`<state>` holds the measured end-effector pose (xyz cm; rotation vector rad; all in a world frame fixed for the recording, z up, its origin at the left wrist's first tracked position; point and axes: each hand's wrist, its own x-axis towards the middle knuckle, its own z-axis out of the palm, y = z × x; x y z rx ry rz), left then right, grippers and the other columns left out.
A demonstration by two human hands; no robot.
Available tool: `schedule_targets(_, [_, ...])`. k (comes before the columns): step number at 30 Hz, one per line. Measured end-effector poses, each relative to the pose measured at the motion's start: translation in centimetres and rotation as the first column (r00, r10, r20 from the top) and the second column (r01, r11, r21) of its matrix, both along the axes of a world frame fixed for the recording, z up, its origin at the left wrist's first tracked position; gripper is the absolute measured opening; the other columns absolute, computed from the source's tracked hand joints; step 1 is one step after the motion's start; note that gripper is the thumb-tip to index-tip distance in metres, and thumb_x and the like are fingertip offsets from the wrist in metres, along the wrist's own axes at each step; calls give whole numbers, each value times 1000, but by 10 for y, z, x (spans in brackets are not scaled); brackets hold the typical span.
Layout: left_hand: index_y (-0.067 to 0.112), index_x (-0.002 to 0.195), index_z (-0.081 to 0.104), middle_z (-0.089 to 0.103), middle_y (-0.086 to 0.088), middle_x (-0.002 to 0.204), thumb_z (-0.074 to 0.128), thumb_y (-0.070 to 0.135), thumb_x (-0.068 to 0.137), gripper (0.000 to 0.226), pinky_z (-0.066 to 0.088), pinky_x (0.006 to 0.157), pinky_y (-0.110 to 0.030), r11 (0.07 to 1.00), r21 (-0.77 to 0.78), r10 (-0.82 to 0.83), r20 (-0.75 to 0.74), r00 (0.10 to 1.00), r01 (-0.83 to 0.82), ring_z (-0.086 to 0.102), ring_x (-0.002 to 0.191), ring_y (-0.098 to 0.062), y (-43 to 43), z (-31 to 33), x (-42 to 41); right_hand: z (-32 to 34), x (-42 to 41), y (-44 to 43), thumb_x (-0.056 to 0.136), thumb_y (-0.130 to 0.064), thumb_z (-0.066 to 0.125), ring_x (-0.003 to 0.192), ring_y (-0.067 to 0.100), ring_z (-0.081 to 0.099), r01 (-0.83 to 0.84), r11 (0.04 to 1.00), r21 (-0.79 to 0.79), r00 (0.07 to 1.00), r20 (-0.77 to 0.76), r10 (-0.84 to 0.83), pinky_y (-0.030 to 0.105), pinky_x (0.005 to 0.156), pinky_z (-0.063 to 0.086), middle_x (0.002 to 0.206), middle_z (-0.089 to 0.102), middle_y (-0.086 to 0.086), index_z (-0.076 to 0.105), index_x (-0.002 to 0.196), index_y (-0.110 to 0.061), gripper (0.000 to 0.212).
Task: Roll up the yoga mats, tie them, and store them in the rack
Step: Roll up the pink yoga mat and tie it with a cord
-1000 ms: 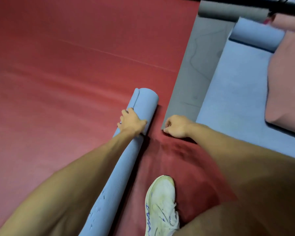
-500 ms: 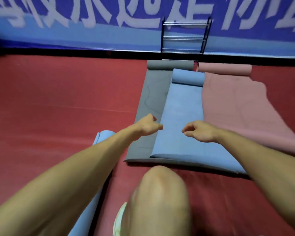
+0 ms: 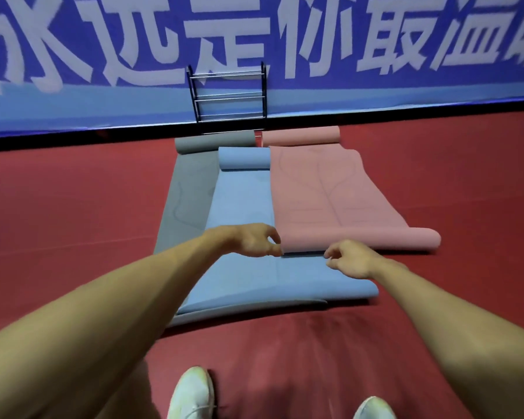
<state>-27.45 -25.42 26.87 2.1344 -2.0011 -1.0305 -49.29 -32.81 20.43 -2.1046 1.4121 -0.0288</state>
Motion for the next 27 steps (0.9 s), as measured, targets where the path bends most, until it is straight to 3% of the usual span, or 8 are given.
schedule_targets(4, [14,151,12,41,-9,146,45,45,96,72,30,106,-29,999,-24,20,-109,994,-23,42,131,-23,-63,-32,-12,-33,-13,-42,91,-17,59,106,16,59,155,988,13,984,89,-155,23,92,42,121,65,5,64,122,-11,32])
schedule_targets(8, [18,145,32,52,-6,136,47,44,96,58,37,99,-25,995,-99,-4,-139,990,-10,51,119,-20,-133,-70,-10,-77,-18,-95,91,-16,57,110,18,57,236,971,24,968,79,-238,20,89,38,124,62,6,58,128,-11,37])
schedule_targets(10, [18,141,39,59,-6,127,49,40,96,51,41,94,-25,992,-126,-24,-126,992,8,56,110,-21,-165,-98,-8,-106,-17,-123,92,-16,57,118,19,54,264,964,30,962,65,-266,21,94,38,130,57,7,55,131,-11,39])
schedule_targets(15, [13,145,27,63,-5,113,49,33,94,59,44,96,-33,993,-80,-96,-83,992,90,57,103,-23,-230,-169,2,-178,-2,-189,92,-22,58,132,29,40,376,926,-44,926,37,-375,39,109,33,140,43,13,41,142,-11,54])
schedule_targets(20, [14,142,37,53,-8,130,51,29,94,52,41,99,-30,994,-59,-96,-43,994,93,52,115,-23,-262,-224,25,-224,26,-241,84,-16,62,141,30,20,274,944,-184,955,-68,-290,44,115,22,153,22,10,20,150,-11,78])
schedule_targets(24, [9,136,46,57,-7,125,53,19,94,44,38,87,-17,995,-94,-30,-48,998,26,54,110,-19,-271,-260,46,-247,45,-270,80,-10,60,149,21,-4,98,974,-205,954,-259,-151,48,120,3,162,-2,0,1,154,-19,94])
schedule_targets(27, [10,135,47,53,-7,129,55,18,92,44,40,92,-21,996,-83,8,-62,998,-13,54,112,-20,-277,-280,59,-261,54,-280,80,-10,58,147,23,8,3,984,-176,940,-335,-63,56,116,2,159,14,-6,-2,153,-33,97])
